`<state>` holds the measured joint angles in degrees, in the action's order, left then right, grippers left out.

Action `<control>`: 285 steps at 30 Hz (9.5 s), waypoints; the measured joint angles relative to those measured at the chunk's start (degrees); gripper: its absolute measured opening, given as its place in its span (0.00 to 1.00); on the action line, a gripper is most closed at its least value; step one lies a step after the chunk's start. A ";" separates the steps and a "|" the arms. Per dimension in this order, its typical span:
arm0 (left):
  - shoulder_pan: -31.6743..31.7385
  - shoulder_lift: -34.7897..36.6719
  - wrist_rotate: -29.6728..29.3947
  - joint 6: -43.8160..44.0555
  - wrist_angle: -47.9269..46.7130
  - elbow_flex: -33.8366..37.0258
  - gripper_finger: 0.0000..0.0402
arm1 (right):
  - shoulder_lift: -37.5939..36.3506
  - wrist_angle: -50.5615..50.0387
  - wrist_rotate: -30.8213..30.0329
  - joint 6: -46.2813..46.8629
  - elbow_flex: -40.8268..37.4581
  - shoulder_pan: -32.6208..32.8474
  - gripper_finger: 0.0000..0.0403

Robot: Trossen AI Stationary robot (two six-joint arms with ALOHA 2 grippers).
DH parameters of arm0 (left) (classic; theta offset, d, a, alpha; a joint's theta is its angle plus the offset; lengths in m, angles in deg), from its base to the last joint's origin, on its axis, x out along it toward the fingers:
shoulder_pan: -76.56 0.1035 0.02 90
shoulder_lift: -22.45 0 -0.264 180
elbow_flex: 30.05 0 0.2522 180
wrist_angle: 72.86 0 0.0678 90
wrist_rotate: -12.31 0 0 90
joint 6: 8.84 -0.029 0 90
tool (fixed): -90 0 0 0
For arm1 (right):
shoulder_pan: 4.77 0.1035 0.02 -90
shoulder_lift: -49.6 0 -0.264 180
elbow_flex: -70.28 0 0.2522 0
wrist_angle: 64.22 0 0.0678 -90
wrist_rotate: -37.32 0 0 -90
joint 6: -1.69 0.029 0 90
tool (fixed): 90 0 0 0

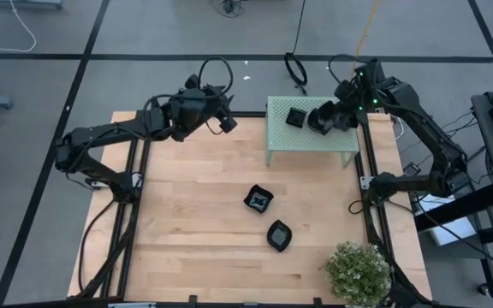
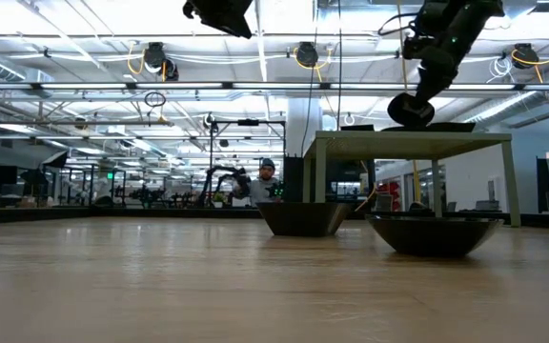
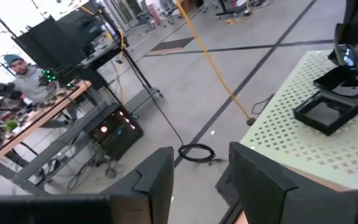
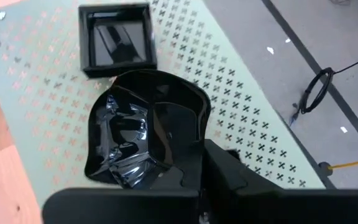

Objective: Pick & Place Mini shaped plates
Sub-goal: Stack the top leaf-shaped plate on top of the leaf-shaped plate on the shelf, then stack the leaf-shaped plate on top of the leaf-shaped plate on the shelf, then stack the distorted square plate on top of the distorted square plate on the shelf

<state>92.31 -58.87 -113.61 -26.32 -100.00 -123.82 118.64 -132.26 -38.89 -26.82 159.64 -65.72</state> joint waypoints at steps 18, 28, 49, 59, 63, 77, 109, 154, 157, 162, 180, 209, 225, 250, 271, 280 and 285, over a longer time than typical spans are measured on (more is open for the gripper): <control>-0.02 0.00 0.10 3.02 -0.08 0.00 0.40 | 0.00 0.02 0.03 0.46 0.00 0.02 0.17; -0.02 0.00 1.73 9.58 -2.88 0.00 0.40 | -4.76 8.09 -0.08 0.91 0.00 0.95 0.36; -4.29 -0.60 21.48 48.31 -24.69 0.07 0.40 | -8.58 18.59 -19.93 8.77 -14.13 11.00 0.30; -10.72 -0.59 21.16 49.55 -22.98 0.07 0.40 | -8.66 27.06 -13.27 9.37 -21.06 10.02 0.29; -12.25 -0.59 20.54 49.54 -22.94 0.07 0.40 | -8.74 27.71 -9.23 9.38 -21.40 9.68 0.29; -12.89 -0.59 20.41 48.29 -23.79 0.04 0.40 | -16.01 33.74 10.79 30.37 -21.38 11.36 0.27; -17.05 -0.57 31.60 43.29 -37.10 0.00 0.40 | 3.76 62.88 -1.36 81.82 -43.60 74.63 0.48; -20.06 -0.55 29.68 41.71 -36.49 0.00 0.40 | 15.11 82.43 -0.29 74.10 -45.81 76.81 0.00; -20.06 -0.55 29.49 41.71 -36.49 0.00 0.40 | 11.07 82.41 -2.67 69.67 -45.81 76.78 0.00; -20.06 -0.55 29.30 41.71 -36.47 0.00 0.40 | 2.33 78.22 -14.04 58.90 -45.81 76.68 0.00; -15.85 -0.55 16.08 41.63 -29.34 0.00 0.40 | -20.62 30.55 -31.92 36.50 -29.66 57.14 0.00; -6.24 -0.55 16.00 24.01 -11.50 0.00 0.40 | -9.03 9.59 -10.52 12.87 -8.57 8.94 0.00; -3.11 -0.55 16.08 17.80 -11.60 0.00 0.40 | -8.42 11.26 -3.28 14.57 -8.57 5.00 0.13; -4.82 -0.55 16.93 40.01 -12.27 0.00 0.40 | -11.62 31.24 11.84 37.90 -26.95 31.19 0.28; -10.65 -0.50 35.78 39.03 -27.54 0.00 0.40 | 5.96 70.50 -15.43 57.11 -39.34 58.96 0.31; -12.37 -0.50 35.92 39.22 -29.39 0.00 0.40 | 16.43 75.51 -15.26 53.65 -39.34 59.08 0.46; -13.33 -0.50 35.92 39.22 -29.41 0.00 0.40 | 22.32 79.74 -15.26 47.21 -39.34 59.19 0.47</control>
<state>78.98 -59.37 -77.68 12.90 -129.40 -123.82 140.96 -52.52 -54.16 20.39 120.29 -6.53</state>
